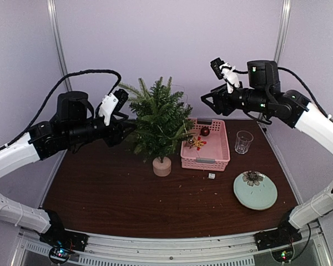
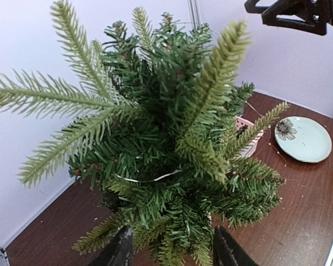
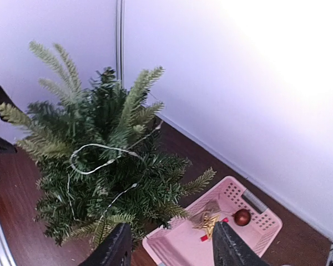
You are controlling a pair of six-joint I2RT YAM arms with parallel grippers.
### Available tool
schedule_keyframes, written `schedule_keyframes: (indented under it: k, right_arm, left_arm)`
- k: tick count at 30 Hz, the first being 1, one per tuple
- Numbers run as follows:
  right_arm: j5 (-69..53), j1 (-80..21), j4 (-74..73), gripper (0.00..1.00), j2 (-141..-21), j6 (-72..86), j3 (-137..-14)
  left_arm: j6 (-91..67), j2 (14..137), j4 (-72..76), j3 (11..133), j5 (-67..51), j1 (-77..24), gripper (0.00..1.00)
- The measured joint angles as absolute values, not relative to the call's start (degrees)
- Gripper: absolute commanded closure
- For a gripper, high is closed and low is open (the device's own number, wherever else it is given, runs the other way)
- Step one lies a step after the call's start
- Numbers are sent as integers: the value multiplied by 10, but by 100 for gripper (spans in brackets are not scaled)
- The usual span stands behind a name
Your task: Decorate the small christmas tree
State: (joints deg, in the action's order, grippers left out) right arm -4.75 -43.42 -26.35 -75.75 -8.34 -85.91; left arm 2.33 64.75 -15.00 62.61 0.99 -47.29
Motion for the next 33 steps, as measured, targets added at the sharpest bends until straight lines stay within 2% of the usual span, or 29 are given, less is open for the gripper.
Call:
schedule_keyframes:
  k: [8, 16, 20, 24, 27, 30, 33]
  right_arm:
    - [-183, -360, -212, 58, -827, 46, -875]
    - [-277, -344, -150, 58, -885, 95, -893]
    - [-307, -343, -135, 69, -899, 104, -893]
    - [-330, -342, -126, 69, -903, 110, -893]
    - [-346, -342, -121, 74, -903, 110, -893]
    - [-357, -342, -119, 75, -903, 110, -893]
    - [-365, -342, -117, 83, -903, 110, -892]
  left_arm:
    - [21, 694, -170, 727, -71, -461, 55]
    - [37, 740, -196, 837, -125, -461, 55]
    - [44, 741, -204, 840, -133, -461, 55]
    - [47, 741, -211, 838, -133, -461, 55]
    - [49, 740, -211, 830, -131, -461, 55]
    - [49, 740, -211, 823, -129, -461, 55]
    - [51, 740, -211, 821, -128, -461, 55]
